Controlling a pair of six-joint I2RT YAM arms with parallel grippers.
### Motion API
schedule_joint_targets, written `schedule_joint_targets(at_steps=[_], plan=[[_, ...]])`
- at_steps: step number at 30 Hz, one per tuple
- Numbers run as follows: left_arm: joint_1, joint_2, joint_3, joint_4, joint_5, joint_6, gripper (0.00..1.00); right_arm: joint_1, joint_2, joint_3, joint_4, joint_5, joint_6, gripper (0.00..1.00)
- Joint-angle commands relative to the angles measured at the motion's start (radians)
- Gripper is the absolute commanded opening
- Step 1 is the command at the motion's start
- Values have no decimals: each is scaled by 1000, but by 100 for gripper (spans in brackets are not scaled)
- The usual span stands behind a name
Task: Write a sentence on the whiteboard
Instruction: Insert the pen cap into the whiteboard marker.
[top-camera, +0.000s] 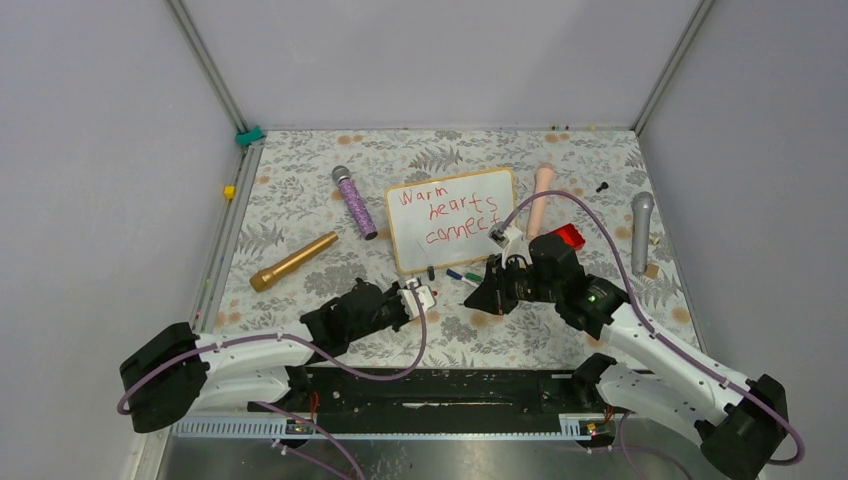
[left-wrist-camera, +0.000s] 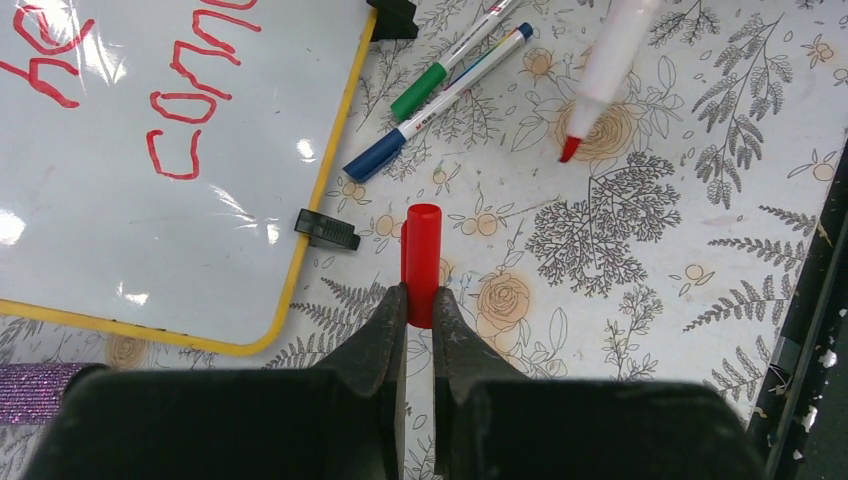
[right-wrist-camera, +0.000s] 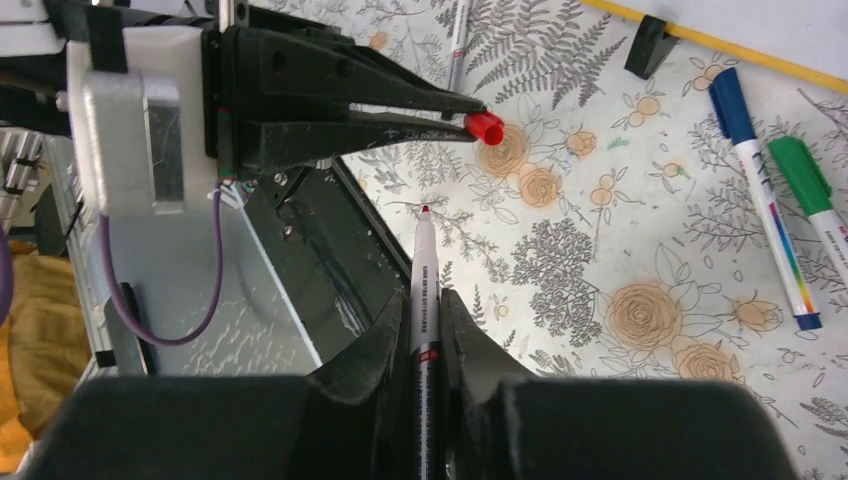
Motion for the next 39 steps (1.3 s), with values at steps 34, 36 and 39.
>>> schedule_joint_targets(at_steps=[34, 36, 39], plan=[[-35, -36, 3, 38, 55, 41, 0, 19, 128, 63, 121, 85, 48, 0], [-36, -33, 5, 37, 55, 42, 0, 19, 127, 59, 119, 85, 49, 0], [-36, -32, 7, 34, 54, 41, 0, 19, 125, 56, 109, 87, 49, 0]])
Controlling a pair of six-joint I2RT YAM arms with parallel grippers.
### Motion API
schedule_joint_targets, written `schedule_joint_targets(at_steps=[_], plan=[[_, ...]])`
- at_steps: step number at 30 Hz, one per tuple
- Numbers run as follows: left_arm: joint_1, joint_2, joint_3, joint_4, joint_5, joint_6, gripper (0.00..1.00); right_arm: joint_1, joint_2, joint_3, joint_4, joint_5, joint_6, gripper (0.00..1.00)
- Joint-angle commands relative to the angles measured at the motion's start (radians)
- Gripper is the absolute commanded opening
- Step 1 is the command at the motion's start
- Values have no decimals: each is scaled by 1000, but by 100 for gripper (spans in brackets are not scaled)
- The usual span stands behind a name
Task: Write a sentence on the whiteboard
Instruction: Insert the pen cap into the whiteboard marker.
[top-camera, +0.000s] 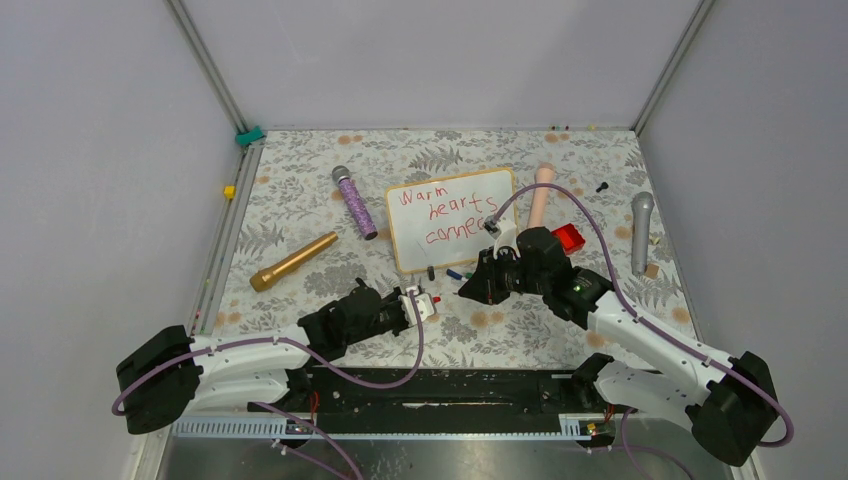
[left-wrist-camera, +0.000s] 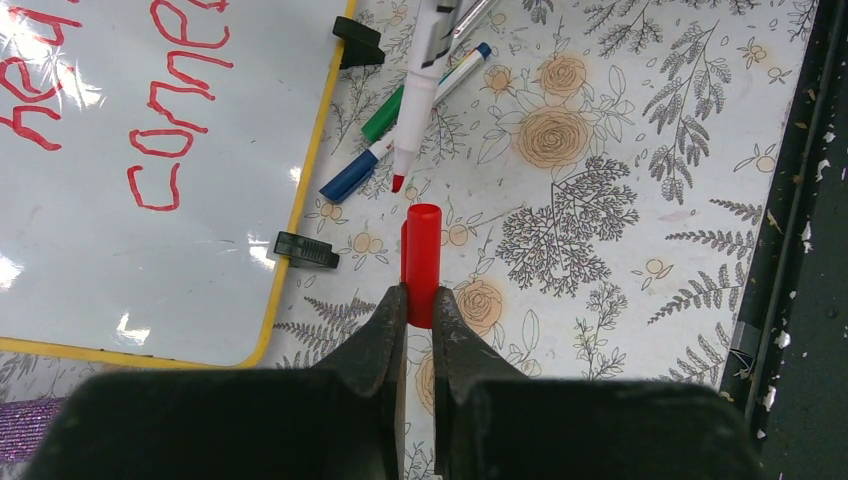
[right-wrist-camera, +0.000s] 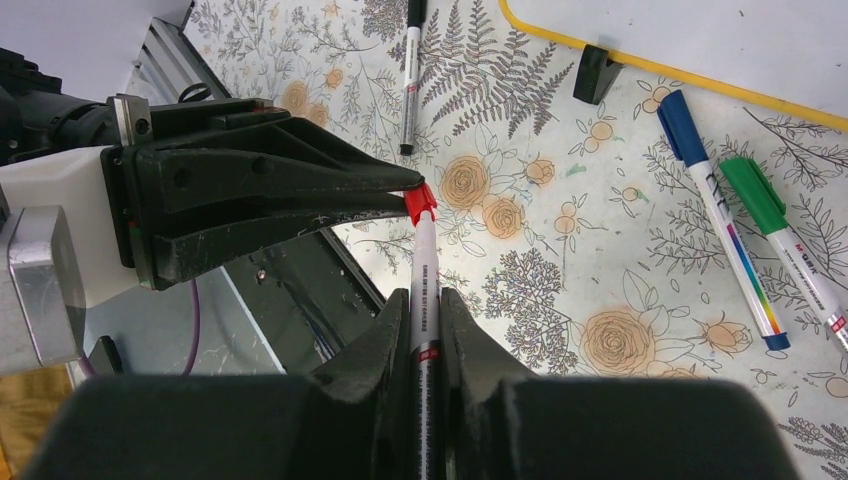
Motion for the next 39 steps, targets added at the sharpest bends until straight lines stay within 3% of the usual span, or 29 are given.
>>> schedule_joint_targets(at_steps=[1, 39], plan=[[-6, 4, 18, 33, 13, 9, 0, 8, 0, 33, 22, -10, 7, 0], [-11, 6, 18, 31, 3, 12, 0, 27, 12, -20, 34, -45, 37, 0]])
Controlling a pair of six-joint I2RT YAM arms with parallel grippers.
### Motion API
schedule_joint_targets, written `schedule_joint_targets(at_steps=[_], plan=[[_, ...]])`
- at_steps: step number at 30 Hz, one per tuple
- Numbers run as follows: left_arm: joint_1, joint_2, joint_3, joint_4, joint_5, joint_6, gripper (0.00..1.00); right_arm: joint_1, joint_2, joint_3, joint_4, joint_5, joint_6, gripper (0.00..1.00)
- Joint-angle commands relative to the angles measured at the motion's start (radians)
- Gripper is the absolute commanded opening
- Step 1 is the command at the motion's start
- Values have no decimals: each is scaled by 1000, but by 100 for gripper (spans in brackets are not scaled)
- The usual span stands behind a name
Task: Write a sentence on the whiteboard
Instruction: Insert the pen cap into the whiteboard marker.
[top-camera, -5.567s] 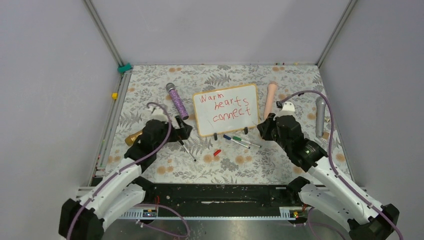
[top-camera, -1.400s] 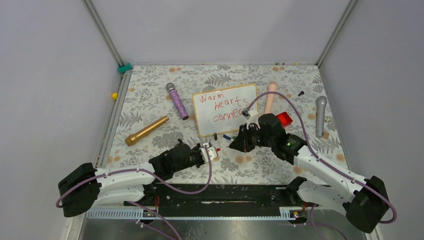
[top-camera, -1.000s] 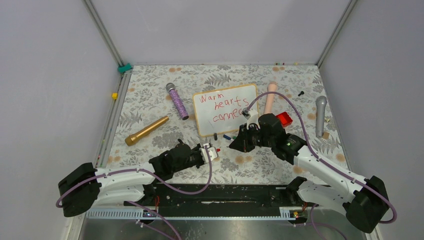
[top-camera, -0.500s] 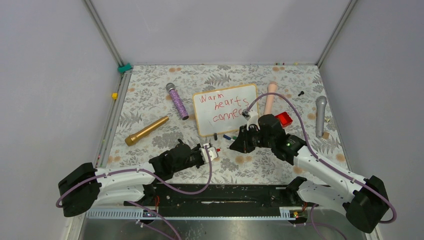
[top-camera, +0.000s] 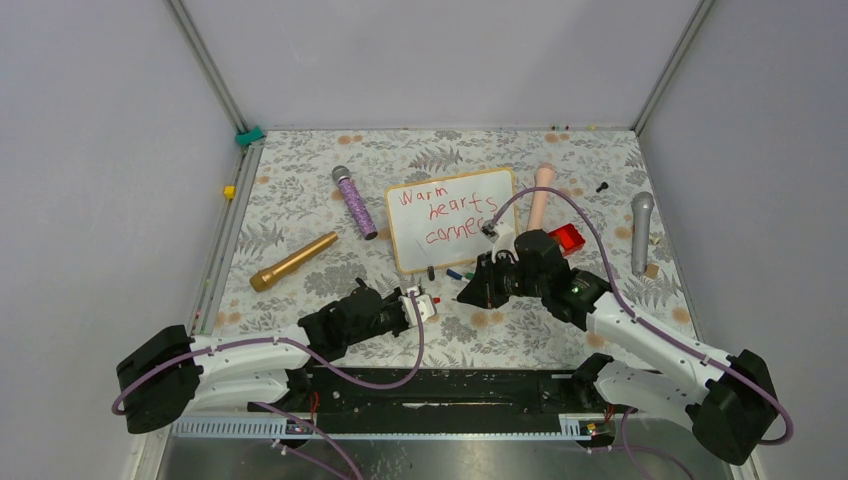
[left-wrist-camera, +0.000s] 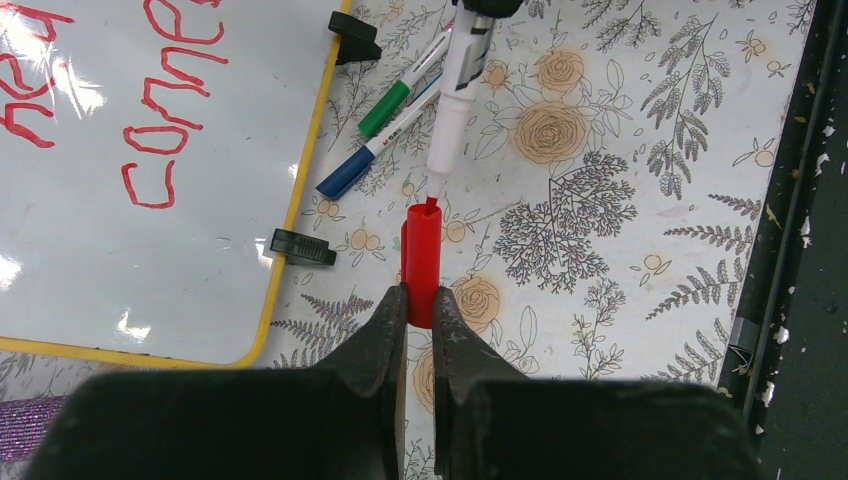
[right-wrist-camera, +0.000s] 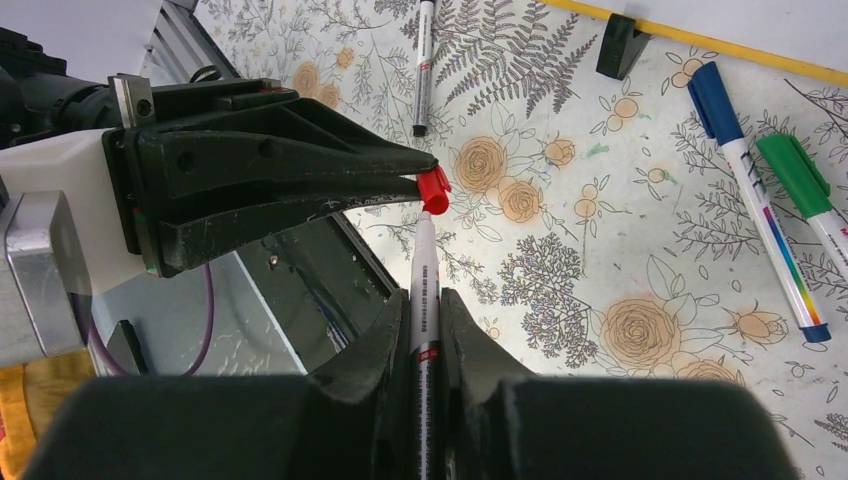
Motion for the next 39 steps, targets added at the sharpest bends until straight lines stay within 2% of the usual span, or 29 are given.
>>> schedule_joint_targets(at_steps=[1, 20, 31, 36, 39], plan=[[-6, 3, 17, 38, 7, 12, 0, 15, 15, -6, 40, -17, 14, 0], [-9, -21, 4, 48, 14, 13, 0, 18, -3, 23, -35, 84, -29, 0], [-10, -14, 6, 47, 19, 17, 0, 18, 19, 19, 3, 30, -4, 0], [-10, -8, 12, 40, 16, 16, 0, 18, -16, 40, -64, 128, -34, 0], [-10, -8, 13, 40, 16, 15, 0, 19, -33, 46, -75, 136, -44, 0]])
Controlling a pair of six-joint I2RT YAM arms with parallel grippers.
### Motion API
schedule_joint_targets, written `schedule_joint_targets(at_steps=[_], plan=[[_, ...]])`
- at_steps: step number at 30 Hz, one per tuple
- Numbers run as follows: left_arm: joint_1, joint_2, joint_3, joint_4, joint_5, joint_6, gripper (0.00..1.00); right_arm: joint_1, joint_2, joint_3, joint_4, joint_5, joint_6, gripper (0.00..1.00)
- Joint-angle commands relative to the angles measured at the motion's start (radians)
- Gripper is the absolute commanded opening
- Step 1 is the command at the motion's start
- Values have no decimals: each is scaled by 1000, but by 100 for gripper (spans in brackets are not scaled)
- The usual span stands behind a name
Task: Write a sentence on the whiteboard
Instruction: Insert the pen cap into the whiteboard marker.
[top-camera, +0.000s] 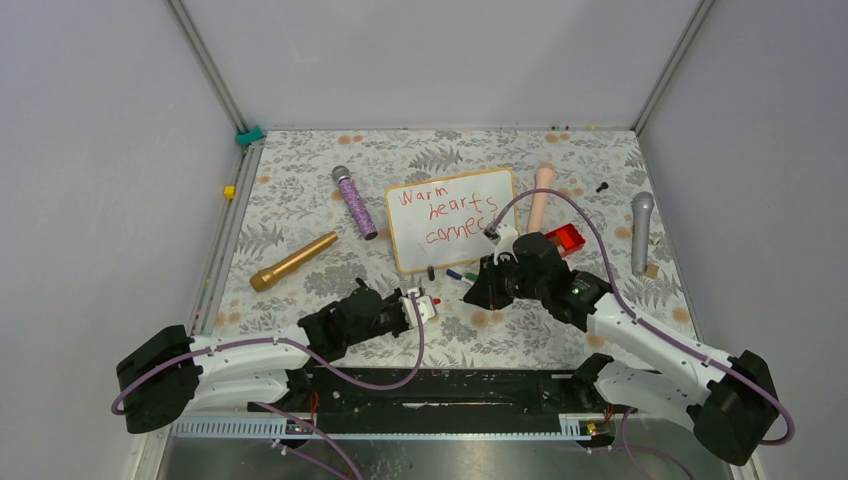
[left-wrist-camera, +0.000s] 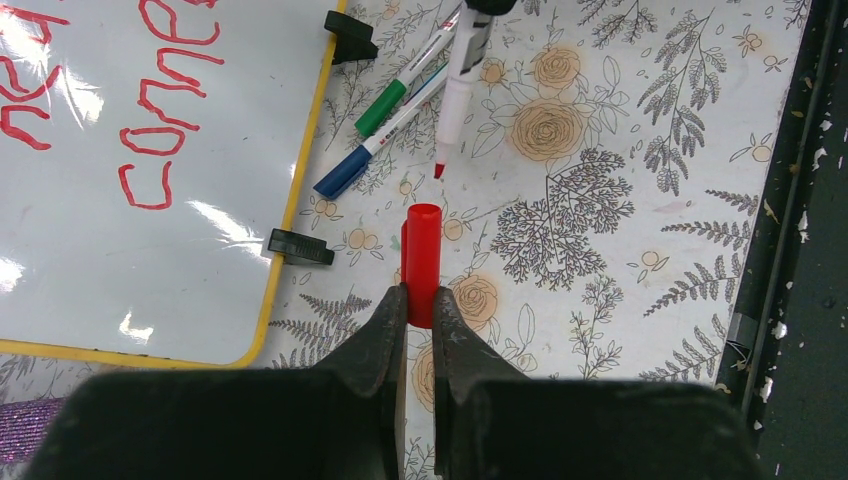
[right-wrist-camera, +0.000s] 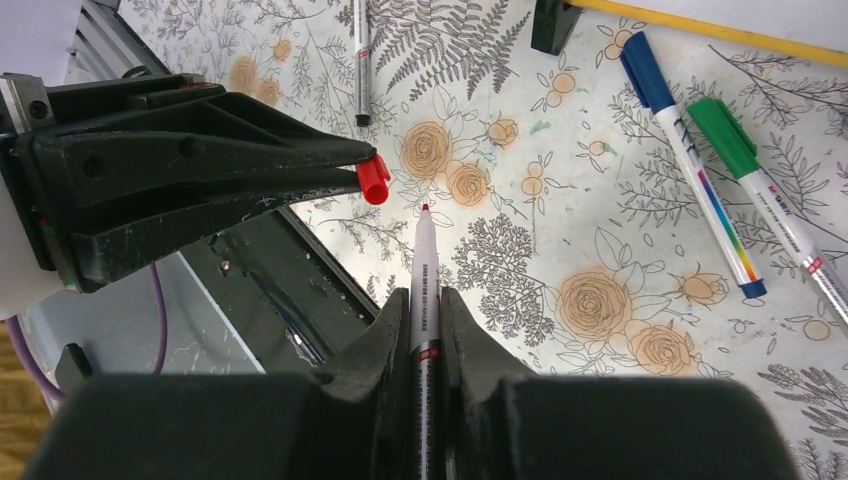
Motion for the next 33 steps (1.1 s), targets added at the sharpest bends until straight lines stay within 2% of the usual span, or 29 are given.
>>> schedule_joint_targets(at_steps=[1, 19, 33], plan=[[-5, -4, 13, 46, 17, 10, 0, 8, -41, 47, -19, 39, -28, 0], [-9, 10, 20, 40, 24, 13, 0, 9, -4, 47, 49, -73, 8, 0], [-11, 7, 19, 40, 23, 17, 0, 9, 23, 35, 76, -77, 20, 0]])
